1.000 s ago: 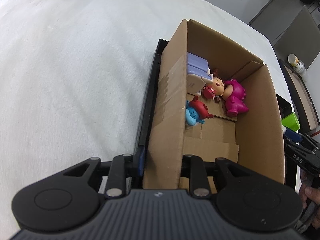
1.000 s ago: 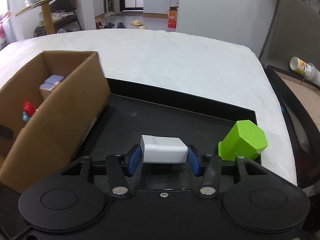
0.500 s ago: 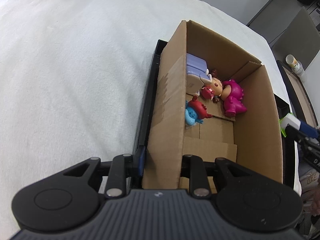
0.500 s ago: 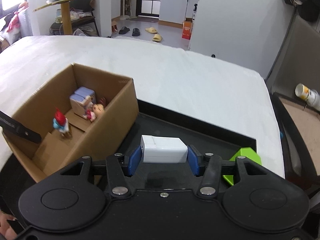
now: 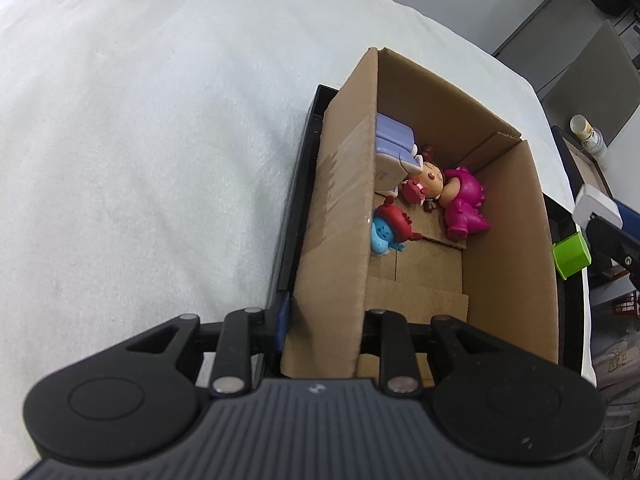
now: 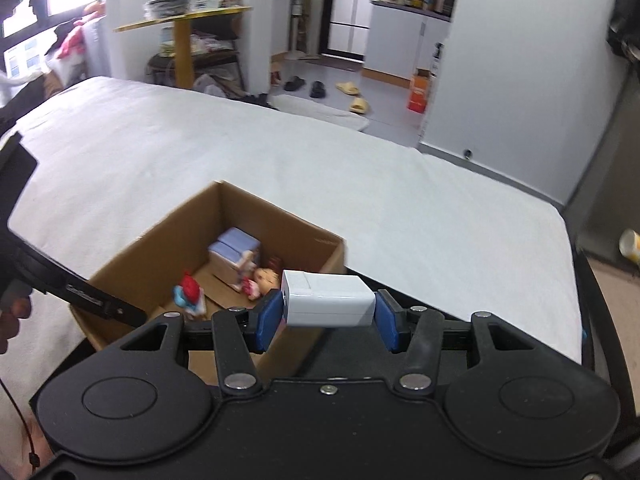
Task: Organize rigid objects
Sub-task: 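Lift the white charger with the right tool and carry it into the box, then open the right tool to release the charger in the box, then reach the right tool to the green hexagonal container and grasp it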
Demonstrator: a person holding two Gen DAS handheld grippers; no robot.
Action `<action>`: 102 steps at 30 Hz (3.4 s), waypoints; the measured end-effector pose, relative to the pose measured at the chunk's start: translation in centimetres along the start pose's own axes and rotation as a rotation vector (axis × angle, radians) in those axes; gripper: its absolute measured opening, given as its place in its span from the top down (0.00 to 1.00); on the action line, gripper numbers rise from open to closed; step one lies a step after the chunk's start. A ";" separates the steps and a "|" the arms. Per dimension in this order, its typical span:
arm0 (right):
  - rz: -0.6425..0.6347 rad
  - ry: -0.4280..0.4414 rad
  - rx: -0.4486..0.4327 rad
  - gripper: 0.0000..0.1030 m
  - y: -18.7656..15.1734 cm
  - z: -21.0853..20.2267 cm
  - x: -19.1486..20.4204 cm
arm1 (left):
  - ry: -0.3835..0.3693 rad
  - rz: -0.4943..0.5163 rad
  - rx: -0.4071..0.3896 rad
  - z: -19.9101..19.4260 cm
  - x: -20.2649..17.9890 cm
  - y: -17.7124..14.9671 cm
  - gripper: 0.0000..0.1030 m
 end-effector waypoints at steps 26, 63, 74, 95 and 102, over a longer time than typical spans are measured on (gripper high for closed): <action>-0.461 0.167 0.176 0.52 -0.2 5.3 9.3 | -0.043 0.016 -0.056 -1.8 0.0 0.4 0.78; -0.259 0.120 0.205 0.49 -0.2 1.4 4.5 | -0.025 -0.001 -0.057 -1.6 -0.1 0.4 0.78; -0.064 0.039 0.194 0.46 -1.8 -0.4 -0.3 | -0.016 -0.011 -0.057 -1.6 -0.2 0.5 0.78; 0.291 -0.107 0.051 0.29 -7.6 -3.1 -8.0 | 0.040 -0.010 -0.072 -2.0 -0.4 0.6 0.78; 0.392 -0.160 0.027 0.29 -9.1 -1.9 -10.4 | 0.057 -0.010 -0.055 -1.8 -0.1 0.3 0.78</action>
Point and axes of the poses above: each gripper's, at about its wrist camera, not at the fingertips, and z roughly the way its jaws point, x to its left, y to its top, the point moved 8 cm from there along z, roughly the way its jaws point, and after that the axes turned 2 degrees about -z, right-handed, at the moved point
